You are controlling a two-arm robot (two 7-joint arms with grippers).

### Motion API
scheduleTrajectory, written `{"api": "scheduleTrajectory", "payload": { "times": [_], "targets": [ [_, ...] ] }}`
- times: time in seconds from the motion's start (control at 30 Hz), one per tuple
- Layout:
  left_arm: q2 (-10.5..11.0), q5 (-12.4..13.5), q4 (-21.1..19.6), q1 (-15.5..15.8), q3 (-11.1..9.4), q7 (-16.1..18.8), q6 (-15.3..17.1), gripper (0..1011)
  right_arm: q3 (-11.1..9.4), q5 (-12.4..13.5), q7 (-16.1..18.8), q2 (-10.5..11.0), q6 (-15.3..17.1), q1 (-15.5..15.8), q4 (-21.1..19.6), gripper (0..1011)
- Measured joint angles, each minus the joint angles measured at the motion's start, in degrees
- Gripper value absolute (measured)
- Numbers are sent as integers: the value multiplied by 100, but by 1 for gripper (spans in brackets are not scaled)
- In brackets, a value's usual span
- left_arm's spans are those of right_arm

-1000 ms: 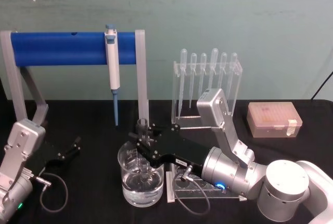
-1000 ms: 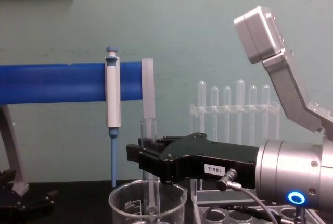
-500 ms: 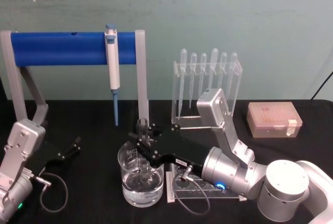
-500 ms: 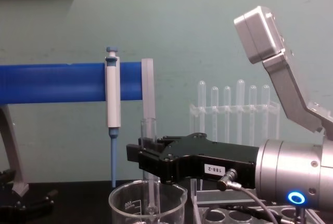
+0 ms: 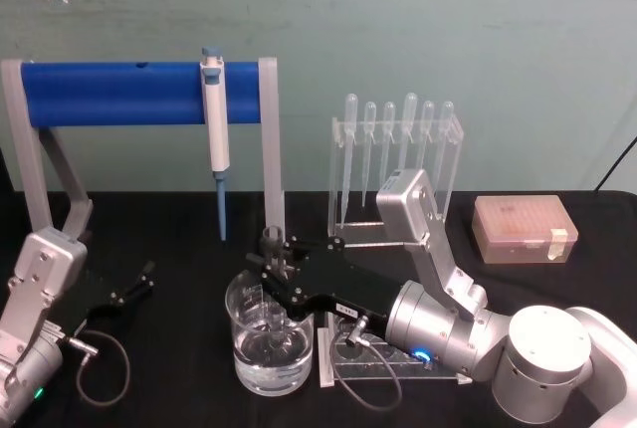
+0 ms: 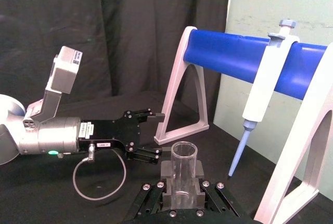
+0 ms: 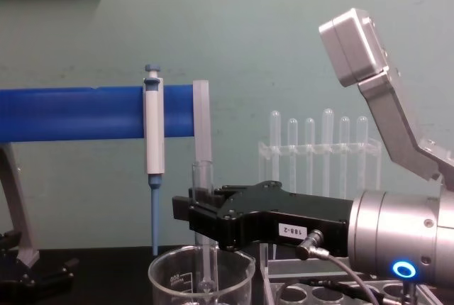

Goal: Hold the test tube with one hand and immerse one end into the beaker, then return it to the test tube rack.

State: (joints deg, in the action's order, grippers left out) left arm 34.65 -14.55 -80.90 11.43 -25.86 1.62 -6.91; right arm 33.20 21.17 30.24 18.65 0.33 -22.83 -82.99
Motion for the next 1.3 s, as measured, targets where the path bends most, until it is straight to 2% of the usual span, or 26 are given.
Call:
{"api": "scheduleTrajectory", "payload": {
  "times": [1.3],
  "targets": [
    [0, 0, 0, 0, 0, 0, 0, 1000, 0, 0, 0, 0, 0, 0, 0, 228]
  ]
}}
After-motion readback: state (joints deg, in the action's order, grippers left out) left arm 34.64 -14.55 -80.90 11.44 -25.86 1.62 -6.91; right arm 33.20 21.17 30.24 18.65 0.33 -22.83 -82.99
